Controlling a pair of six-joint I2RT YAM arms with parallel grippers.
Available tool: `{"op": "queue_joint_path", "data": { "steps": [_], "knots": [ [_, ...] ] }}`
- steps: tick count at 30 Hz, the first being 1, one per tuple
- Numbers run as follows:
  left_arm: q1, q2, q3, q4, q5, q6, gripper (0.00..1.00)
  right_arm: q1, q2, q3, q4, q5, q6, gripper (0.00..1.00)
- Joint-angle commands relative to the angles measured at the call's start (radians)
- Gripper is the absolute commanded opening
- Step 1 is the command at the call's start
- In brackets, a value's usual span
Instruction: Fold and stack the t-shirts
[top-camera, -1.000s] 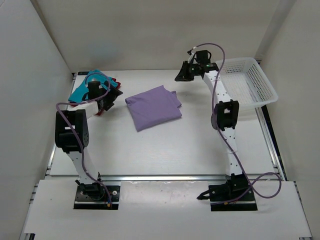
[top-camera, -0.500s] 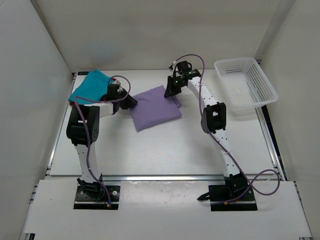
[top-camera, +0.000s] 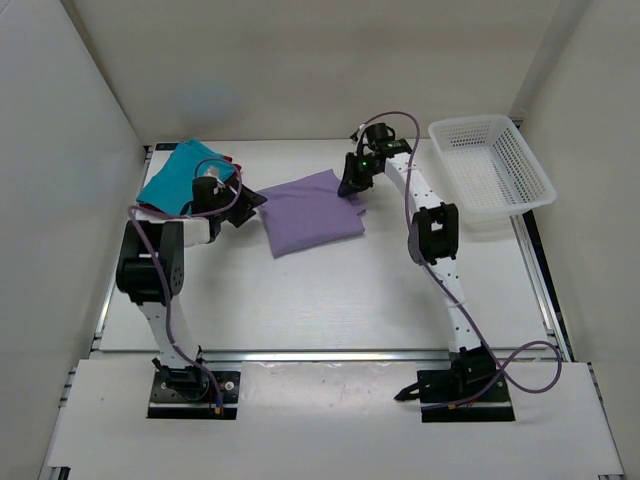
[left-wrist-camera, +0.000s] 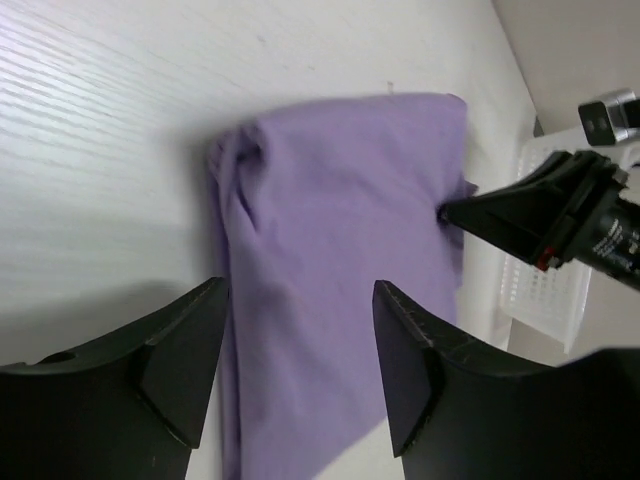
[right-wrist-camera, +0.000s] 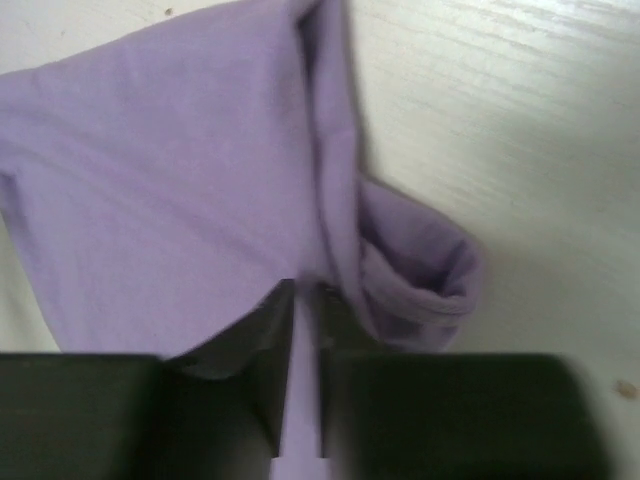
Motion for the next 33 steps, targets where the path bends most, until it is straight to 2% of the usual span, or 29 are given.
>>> {"op": "queue_joint_path", "data": {
  "steps": [1, 3, 6, 11, 17, 19, 20, 21, 23, 24, 26, 27, 28, 30, 31, 32, 33],
  "knots": [
    [-0.029, -0.183, -0.048, 0.005, -0.023, 0.068, 0.7, 0.006, -0.175, -0.008, -0.002, 0.044, -0.017, 0.17],
    [-0.041, -0.249, -0.094, -0.061, -0.116, 0.105, 0.67, 0.017, -0.248, -0.014, -0.011, 0.05, -0.031, 0.32],
    [-0.056, -0.283, -0.145, -0.118, -0.176, 0.153, 0.7, 0.029, -0.363, -0.034, -0.03, 0.061, -0.042, 0.41],
    [-0.067, -0.248, -0.173, -0.133, -0.161, 0.178, 0.75, 0.057, -0.592, -0.079, -0.06, 0.108, -0.068, 0.5],
    [-0.081, -0.137, -0.134, -0.123, -0.115, 0.166, 0.79, 0.16, -0.834, -0.193, -0.074, 0.266, -0.105, 0.57],
    [-0.101, -0.085, -0.116, -0.124, -0.1, 0.164, 0.8, 0.221, -0.915, -0.343, -0.016, 0.343, -0.114, 0.58],
    [-0.104, -0.077, -0.107, -0.129, -0.103, 0.161, 0.83, 0.239, -0.984, -0.476, 0.011, 0.381, -0.102, 0.58],
    [-0.119, -0.061, -0.102, -0.133, -0.11, 0.156, 0.84, 0.255, -1.028, -0.558, 0.116, 0.404, -0.092, 0.59],
    [-0.145, -0.041, -0.096, -0.117, -0.138, 0.156, 0.86, 0.241, -1.248, -0.952, 0.33, 0.388, -0.006, 0.65],
    [-0.159, -0.033, -0.082, -0.123, -0.142, 0.162, 0.86, 0.229, -1.355, -1.049, 0.481, 0.353, 0.024, 0.67],
    [-0.194, 0.019, -0.053, -0.129, -0.142, 0.152, 0.83, 0.163, -1.487, -1.372, 0.728, 0.276, 0.146, 0.73],
    [-0.199, 0.036, -0.038, -0.126, -0.126, 0.139, 0.81, 0.128, -1.554, -1.493, 0.777, 0.236, 0.199, 0.74],
    [-0.21, 0.053, -0.033, -0.115, -0.121, 0.126, 0.81, 0.112, -1.575, -1.531, 0.835, 0.204, 0.217, 0.76],
    [-0.227, 0.093, 0.017, -0.1, -0.104, 0.101, 0.76, 0.082, -1.666, -1.685, 0.886, 0.176, 0.253, 0.78],
    [-0.233, 0.119, 0.034, -0.103, -0.101, 0.096, 0.64, 0.06, -1.684, -1.718, 0.912, 0.155, 0.262, 0.78],
    [-0.248, 0.142, 0.077, -0.115, -0.095, 0.087, 0.41, 0.04, -1.729, -1.79, 0.929, 0.124, 0.27, 0.78],
    [-0.254, 0.154, 0.13, -0.13, -0.095, 0.084, 0.3, 0.034, -1.773, -1.833, 0.958, 0.112, 0.279, 0.78]
  ]
}}
